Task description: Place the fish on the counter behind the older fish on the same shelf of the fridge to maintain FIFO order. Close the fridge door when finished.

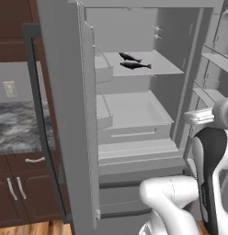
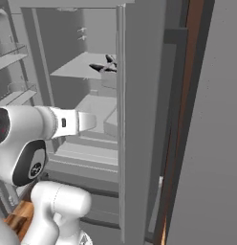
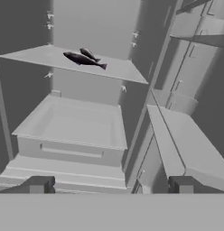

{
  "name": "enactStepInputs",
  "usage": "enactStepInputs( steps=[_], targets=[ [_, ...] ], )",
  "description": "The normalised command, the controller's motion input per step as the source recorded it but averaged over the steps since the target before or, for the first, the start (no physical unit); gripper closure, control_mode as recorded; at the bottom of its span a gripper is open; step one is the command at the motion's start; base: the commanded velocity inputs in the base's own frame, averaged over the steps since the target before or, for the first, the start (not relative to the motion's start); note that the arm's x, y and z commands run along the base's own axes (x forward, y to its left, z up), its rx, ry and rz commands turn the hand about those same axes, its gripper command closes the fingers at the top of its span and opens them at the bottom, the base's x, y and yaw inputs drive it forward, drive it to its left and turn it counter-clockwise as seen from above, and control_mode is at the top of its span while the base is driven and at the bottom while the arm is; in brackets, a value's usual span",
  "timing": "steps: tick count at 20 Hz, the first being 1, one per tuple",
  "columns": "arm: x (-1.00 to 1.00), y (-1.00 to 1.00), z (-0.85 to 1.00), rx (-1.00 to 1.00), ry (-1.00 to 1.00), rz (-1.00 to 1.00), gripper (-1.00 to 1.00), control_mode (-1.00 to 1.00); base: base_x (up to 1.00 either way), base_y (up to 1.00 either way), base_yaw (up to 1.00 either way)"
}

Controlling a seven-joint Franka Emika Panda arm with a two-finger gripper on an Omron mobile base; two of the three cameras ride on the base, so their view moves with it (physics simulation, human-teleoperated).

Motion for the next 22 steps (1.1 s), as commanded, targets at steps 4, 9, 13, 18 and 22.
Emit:
enactStepInputs(
  steps=[4, 9, 13, 18, 22],
  targets=[
    [0.00, 0.00, 0.00, 0.00, 0.00, 0.00, -1.00, 1.00, -0.27, 0.00, 0.00],
    [0.00, 0.00, 0.00, 0.00, 0.00, 0.00, -1.00, 1.00, -0.13, 0.00, 0.00],
    [-0.33, -0.04, 0.00, 0.11, 0.00, -0.01, -1.00, -1.00, 0.00, 0.00, 0.00],
    [-0.99, -0.50, 0.09, 0.26, -0.13, -0.18, -1.00, -1.00, 0.00, 0.00, 0.00],
    [-1.00, -0.78, 0.02, 0.34, -0.15, -0.24, -1.00, -1.00, 0.00, 0.00, 0.00]
  ],
)
